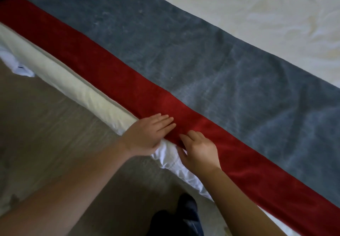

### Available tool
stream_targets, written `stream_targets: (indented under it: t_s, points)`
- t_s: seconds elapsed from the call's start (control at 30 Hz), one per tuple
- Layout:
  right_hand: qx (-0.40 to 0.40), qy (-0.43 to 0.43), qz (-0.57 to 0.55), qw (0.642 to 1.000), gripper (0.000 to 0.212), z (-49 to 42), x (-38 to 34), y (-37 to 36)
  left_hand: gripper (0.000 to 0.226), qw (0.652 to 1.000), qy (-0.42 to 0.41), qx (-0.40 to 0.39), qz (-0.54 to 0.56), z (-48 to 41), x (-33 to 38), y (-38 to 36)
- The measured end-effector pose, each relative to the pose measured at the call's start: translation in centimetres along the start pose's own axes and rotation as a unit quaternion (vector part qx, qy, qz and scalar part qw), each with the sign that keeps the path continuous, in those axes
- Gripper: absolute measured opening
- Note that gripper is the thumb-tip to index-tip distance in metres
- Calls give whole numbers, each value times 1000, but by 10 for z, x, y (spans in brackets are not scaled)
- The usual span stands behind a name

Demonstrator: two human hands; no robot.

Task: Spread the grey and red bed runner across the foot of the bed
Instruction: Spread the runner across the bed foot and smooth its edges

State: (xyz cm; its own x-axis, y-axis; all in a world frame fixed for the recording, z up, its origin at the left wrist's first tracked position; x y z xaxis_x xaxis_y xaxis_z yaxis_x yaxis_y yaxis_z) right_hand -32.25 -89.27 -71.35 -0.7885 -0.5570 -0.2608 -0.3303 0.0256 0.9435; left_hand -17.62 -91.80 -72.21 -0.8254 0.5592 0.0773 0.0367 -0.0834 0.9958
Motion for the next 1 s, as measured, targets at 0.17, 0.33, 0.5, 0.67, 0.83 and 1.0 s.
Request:
stream_targets:
  t_s: [0.17,0.33,0.5,0.67,0.83,1.0]
  points:
    - [-64,58,-6,996,29,-60,-34,-11,76,986,115,-70,-100,6,-68,10]
    - [-89,36,38,995,30,-87,-47,-31,71,959,184,-149,-156,15,-131,-7]
    - [-13,28,38,999,31,-73,-47,-44,70,979,128,-74,-142,15,-151,-2]
    - [21,-7,3,1000,25,-65,-55,-46,66,996,46,42,-71,34,-164,17]
    - [27,-12,4,1000,24,-110,-92,-54,48,998,-12,55,-31,38,-201,21]
    - [-17,-88,12,996,27,-179,-124,-77,44,998,-31,47,-26,42,-251,30]
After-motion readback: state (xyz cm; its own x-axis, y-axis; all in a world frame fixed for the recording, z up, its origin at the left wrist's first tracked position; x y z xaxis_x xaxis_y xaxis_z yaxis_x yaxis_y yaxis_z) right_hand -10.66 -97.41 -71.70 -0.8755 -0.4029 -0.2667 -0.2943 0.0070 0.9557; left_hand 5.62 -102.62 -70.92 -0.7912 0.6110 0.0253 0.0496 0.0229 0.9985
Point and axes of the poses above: each hand's wrist, its own z-axis away from the middle knuckle, its own y-axis out of the back of the hand, x = y × z, the point moved 5 cm from there along -z, towards the middle knuckle, and after that the axes turned 13 degrees about y, right-handed, at the moved point
